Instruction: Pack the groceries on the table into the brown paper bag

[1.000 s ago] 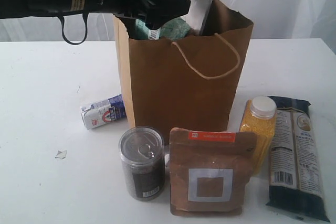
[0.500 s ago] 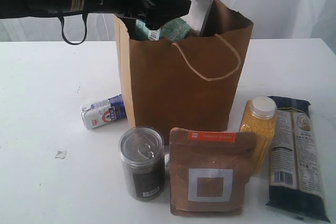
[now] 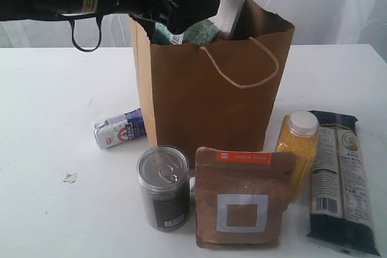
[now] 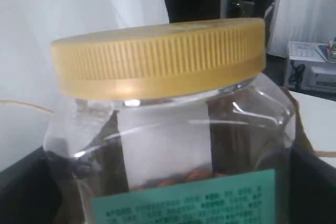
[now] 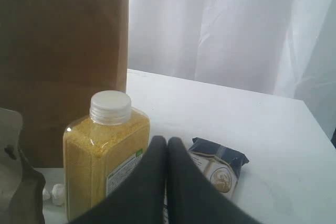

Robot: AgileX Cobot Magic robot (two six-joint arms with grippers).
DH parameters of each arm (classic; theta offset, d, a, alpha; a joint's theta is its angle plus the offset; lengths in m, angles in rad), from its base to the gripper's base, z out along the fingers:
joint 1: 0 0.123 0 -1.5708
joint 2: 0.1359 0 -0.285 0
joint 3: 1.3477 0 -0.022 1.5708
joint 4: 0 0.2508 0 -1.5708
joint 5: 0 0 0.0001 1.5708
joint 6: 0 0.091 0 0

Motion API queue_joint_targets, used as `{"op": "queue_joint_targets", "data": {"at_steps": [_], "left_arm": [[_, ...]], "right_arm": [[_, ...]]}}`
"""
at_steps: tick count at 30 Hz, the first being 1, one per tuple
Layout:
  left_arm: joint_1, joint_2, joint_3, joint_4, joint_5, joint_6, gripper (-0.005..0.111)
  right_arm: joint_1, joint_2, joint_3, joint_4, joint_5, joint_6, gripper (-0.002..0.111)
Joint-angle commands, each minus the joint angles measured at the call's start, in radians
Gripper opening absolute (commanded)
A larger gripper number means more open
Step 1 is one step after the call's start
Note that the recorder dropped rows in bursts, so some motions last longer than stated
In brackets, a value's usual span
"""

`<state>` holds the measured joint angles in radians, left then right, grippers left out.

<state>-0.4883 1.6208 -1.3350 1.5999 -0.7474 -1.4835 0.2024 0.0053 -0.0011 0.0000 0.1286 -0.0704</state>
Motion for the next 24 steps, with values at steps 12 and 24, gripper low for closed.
{"op": "queue_joint_targets", "data": {"at_steps": [12,24], "left_arm": [[0.004,-0.028,-0.004,-0.063,0.033,-0.007,0.105],[0.004,-0.028,-0.004,-0.067,0.001,-0.007,0.105]], "right_arm": [[-0.005,-0.005,0.001,0.000,-0.010,-0.005,0.000],[-0.005,-0.005,0.001,0.000,-0.010,-0.005,0.000]]}}
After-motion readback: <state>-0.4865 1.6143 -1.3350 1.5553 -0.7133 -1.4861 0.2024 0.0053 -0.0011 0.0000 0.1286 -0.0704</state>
